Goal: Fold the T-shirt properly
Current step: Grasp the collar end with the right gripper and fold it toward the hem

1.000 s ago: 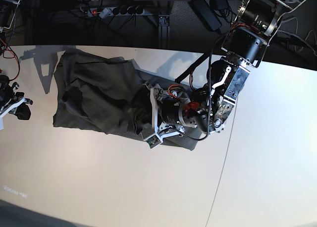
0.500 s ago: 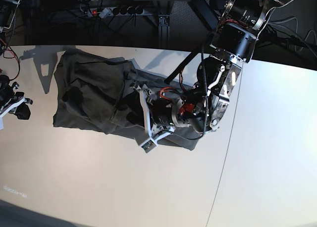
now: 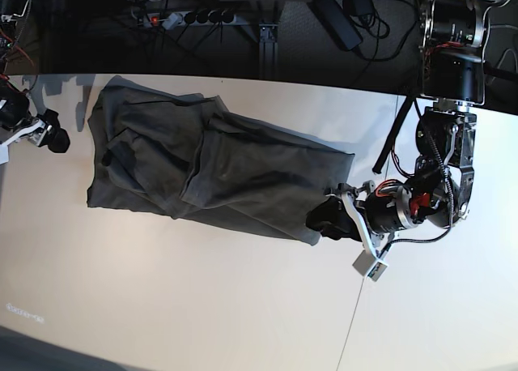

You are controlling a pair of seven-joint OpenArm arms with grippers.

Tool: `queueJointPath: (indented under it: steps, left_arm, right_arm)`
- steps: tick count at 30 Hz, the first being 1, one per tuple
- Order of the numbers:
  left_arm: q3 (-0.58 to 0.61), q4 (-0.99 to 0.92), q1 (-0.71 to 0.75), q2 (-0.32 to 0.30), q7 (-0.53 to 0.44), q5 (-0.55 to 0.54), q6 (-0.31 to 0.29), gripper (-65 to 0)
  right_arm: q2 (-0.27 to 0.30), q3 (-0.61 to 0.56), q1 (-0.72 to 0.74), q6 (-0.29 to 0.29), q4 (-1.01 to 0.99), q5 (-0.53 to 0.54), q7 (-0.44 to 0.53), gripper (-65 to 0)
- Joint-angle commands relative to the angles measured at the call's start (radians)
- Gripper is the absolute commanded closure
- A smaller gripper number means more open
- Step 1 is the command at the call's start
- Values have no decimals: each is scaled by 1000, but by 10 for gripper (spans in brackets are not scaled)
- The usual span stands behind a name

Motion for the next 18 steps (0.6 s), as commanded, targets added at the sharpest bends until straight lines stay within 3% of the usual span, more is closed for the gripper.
queueJointPath:
  steps: [1,13,18]
  left_arm:
    - [-4,18,-24,-8,-20,-19,0,-244]
    - [-4,18,-24,-16,-20,-18,-1,-245]
    - [-4,18,-24,-16,-20,-17,-1,-244]
  right_arm:
    - [15,-5,12,55,15,23,16,-443]
    - [-68,-198,42,55,16,44,-15,-443]
    - [-72,-237,42,55,16,45,-15,-443]
